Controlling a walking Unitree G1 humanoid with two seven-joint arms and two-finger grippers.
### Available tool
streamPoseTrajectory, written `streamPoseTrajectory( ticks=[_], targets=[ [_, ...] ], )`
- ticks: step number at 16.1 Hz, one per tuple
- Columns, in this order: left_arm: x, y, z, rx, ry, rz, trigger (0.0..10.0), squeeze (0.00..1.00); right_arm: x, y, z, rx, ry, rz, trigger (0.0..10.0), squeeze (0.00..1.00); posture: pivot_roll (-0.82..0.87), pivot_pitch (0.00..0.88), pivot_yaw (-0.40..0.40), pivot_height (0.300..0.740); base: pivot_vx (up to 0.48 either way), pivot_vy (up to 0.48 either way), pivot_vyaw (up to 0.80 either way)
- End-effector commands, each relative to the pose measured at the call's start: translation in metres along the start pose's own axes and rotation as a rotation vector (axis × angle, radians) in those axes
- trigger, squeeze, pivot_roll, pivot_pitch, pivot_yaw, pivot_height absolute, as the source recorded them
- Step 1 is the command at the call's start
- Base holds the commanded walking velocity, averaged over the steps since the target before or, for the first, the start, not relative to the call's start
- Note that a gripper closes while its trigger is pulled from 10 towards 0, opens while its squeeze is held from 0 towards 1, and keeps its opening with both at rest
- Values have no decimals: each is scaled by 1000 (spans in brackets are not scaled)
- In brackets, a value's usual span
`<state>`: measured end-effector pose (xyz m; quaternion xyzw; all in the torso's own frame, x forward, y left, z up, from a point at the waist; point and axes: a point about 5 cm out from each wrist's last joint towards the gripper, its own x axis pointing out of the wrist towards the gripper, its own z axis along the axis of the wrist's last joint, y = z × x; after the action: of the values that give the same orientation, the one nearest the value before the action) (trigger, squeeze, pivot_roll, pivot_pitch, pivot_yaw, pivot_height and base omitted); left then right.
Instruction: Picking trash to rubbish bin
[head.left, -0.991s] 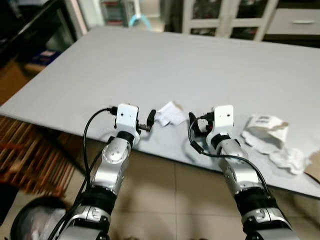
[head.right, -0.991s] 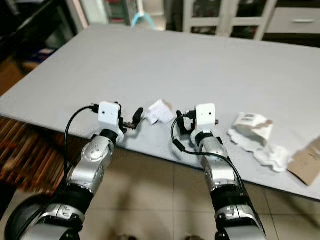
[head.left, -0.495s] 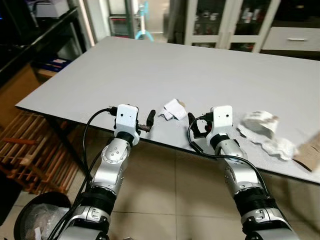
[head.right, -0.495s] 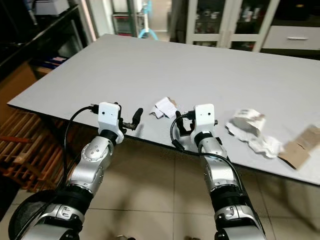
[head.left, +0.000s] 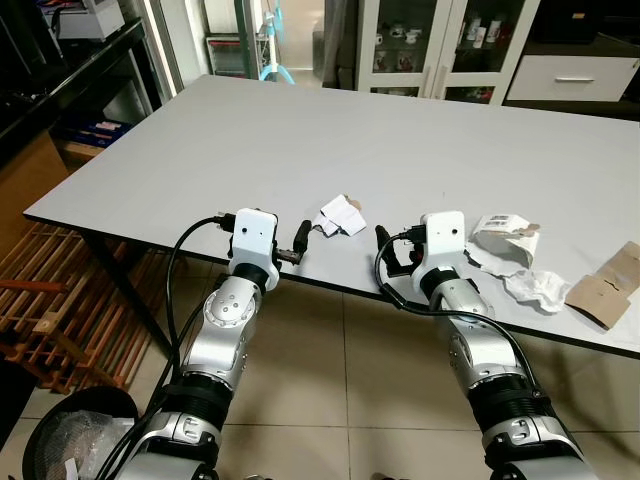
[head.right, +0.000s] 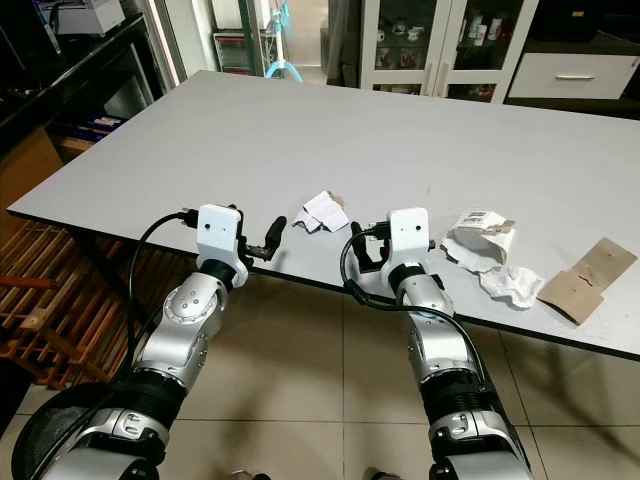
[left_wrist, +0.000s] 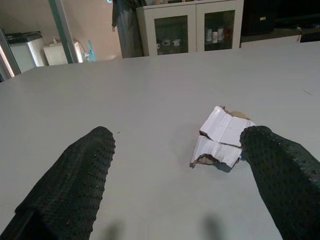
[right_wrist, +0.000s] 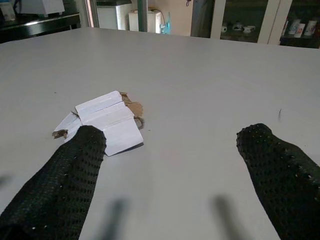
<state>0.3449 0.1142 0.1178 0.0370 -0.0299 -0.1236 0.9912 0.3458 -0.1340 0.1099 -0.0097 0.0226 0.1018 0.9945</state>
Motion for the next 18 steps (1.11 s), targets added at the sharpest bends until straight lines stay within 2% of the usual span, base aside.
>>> streamPoseTrajectory(
  ticks=[1,18],
  targets=[
    [0,1,0,10,3,6,10000,0,0,2,2,-2,-3,16,10000,0,-57,61,49,740,0,0,0],
    [0,0,1,13,1,2,10000,0,0,4,3,0,-1,23,10000,0,-56,62,49,740,0,0,0]
  ],
)
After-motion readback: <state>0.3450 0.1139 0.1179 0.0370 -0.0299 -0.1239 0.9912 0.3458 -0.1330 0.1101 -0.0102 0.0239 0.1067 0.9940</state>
